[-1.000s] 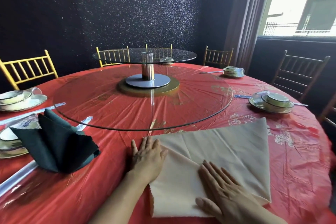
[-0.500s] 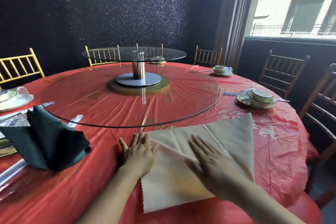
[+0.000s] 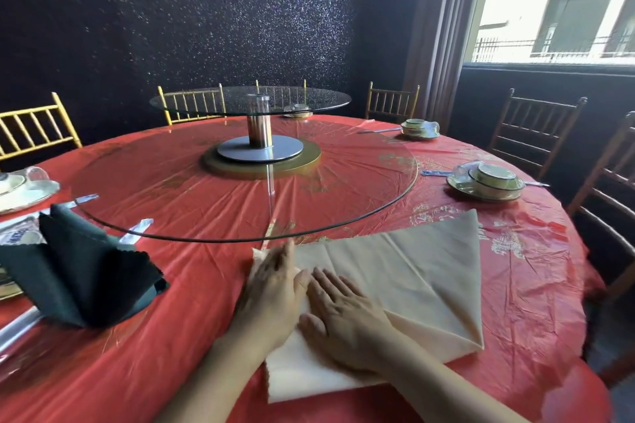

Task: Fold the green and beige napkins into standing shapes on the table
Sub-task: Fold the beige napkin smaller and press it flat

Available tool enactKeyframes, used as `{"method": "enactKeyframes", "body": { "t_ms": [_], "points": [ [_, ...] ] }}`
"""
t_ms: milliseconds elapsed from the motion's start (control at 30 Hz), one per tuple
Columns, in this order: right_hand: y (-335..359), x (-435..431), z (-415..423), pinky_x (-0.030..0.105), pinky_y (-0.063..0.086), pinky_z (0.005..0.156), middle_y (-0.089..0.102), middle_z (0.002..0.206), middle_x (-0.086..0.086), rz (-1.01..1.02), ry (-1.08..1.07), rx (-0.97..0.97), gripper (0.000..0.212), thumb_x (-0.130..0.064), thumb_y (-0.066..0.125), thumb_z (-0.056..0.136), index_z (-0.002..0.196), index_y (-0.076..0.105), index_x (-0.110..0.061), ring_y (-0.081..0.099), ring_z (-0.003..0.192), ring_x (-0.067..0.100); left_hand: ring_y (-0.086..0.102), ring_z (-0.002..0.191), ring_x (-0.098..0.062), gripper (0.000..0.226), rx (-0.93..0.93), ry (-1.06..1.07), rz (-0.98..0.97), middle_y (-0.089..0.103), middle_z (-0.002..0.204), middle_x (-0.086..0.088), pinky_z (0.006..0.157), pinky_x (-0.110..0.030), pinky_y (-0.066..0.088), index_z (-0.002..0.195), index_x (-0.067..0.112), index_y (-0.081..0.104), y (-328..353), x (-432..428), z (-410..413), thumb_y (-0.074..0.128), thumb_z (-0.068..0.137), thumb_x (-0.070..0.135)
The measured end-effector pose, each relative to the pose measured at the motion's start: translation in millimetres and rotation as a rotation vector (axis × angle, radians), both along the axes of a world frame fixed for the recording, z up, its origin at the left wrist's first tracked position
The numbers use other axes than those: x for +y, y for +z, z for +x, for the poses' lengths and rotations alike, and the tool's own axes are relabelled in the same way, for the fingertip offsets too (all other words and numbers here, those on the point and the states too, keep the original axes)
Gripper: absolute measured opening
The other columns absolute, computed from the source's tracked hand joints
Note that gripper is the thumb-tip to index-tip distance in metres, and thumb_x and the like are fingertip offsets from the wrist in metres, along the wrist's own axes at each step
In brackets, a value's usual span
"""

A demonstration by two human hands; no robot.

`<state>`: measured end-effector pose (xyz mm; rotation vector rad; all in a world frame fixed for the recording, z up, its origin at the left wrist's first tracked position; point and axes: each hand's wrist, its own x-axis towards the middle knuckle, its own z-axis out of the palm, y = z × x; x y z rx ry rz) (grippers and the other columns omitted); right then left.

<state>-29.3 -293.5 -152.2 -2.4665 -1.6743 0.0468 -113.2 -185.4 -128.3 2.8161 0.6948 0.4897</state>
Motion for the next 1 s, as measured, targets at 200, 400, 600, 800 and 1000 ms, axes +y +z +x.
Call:
{"method": "enactKeyframes", "body": {
  "t_ms": [200, 400, 600, 800, 1000],
  "points": [
    [0.3, -0.5, 8.3, 0.022, -0.01, 0.111, -0.003, 0.157, 0.007, -0.051, 0.026, 0.037, 0.1, -0.066, -0.015, 0.066, 0.148, 0.002, -0.012, -0.006, 0.144, 0.016, 0.057, 0.118, -0.025, 0.09, 0.224, -0.093, -0.033, 0.051, 0.133, -0.016, 0.108, -0.024, 0.006, 0.131, 0.0, 0.035, -40.0, -40.4, -26.1, -0.004, 0.087, 0.068],
    [11.4, -49.5, 22.3, 0.019, 0.001, 0.113, 0.014, 0.154, 0.008, 0.169, 0.022, -0.11, 0.089, -0.066, -0.005, 0.083, 0.146, 0.02, -0.008, 0.013, 0.143, 0.017, 0.042, 0.131, -0.023, 0.11, 0.246, -0.095, 0.077, 0.036, 0.142, -0.021, 0.11, -0.029, 0.002, 0.14, 0.005, 0.033, -29.4, -43.3, -25.6, -0.015, 0.074, 0.079],
    [-2.9, -98.8, 36.4, 0.02, -0.022, 0.106, -0.01, 0.155, 0.0, -0.018, -0.118, -0.04, 0.12, -0.085, -0.024, 0.052, 0.148, 0.001, -0.018, -0.02, 0.14, 0.015, 0.068, 0.097, -0.029, 0.093, 0.309, -0.128, 0.216, 0.068, 0.106, -0.022, 0.102, -0.03, 0.012, 0.1, 0.008, 0.073, -47.3, -42.5, -25.0, 0.004, 0.088, 0.068],
    [1.3, -131.9, 80.0, 0.017, -0.035, 0.093, -0.026, 0.146, -0.001, -0.084, -0.308, -0.132, 0.137, -0.082, -0.04, 0.032, 0.147, -0.007, -0.016, -0.03, 0.13, 0.008, 0.015, 0.143, -0.029, 0.136, 0.307, -0.105, 0.236, -0.001, 0.146, -0.025, 0.115, -0.029, -0.008, 0.145, 0.005, 0.018, -31.9, -42.8, -23.1, -0.03, 0.046, 0.086],
    [14.5, -107.6, 63.2, 0.02, -0.012, 0.11, 0.001, 0.151, 0.005, 0.191, -0.342, -0.24, 0.12, -0.078, -0.031, 0.06, 0.145, 0.012, -0.005, 0.003, 0.138, 0.011, -0.024, 0.141, -0.024, 0.148, 0.373, -0.157, 0.12, -0.031, 0.146, -0.012, 0.113, -0.035, -0.018, 0.146, 0.016, -0.014, -21.8, -47.6, -27.7, -0.043, 0.015, 0.078]
  ]
}}
